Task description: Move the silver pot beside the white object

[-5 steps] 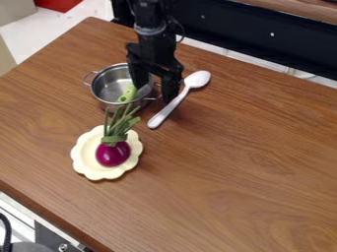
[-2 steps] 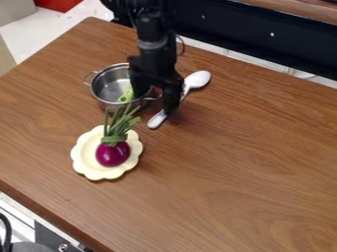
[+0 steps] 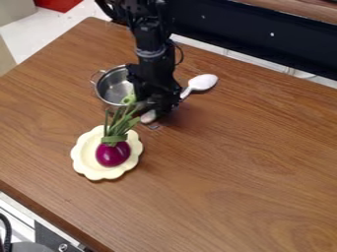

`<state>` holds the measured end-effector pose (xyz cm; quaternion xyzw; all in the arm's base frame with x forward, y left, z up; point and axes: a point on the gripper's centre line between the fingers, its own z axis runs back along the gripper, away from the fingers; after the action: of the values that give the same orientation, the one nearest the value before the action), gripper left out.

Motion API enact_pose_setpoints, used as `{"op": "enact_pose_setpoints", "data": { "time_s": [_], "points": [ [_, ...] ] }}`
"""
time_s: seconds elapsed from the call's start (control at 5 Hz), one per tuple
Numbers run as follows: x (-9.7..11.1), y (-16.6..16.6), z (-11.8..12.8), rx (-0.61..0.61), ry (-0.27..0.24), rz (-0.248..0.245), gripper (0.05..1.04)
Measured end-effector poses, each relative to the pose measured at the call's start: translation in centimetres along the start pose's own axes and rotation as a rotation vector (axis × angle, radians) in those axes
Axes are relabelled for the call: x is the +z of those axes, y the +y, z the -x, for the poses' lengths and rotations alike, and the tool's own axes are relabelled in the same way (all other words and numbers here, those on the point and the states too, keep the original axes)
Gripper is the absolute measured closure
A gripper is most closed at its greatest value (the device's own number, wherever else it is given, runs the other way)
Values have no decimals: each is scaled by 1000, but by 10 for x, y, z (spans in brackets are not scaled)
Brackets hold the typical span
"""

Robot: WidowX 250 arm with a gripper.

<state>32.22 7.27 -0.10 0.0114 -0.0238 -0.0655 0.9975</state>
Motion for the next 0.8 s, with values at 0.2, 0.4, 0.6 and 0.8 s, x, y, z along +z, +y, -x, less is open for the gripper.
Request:
{"op": "enact_pose_setpoints", "data": {
  "time_s": [0.2, 0.4, 0.6, 0.8],
  "points": [
    [-1, -1, 1, -7, -6, 4, 668],
    [-1, -6, -1, -6, -31, -14, 668],
    [0, -13, 4, 5, -37, -39, 668],
    [11, -17, 2, 44, -42, -72, 670]
  ]
}}
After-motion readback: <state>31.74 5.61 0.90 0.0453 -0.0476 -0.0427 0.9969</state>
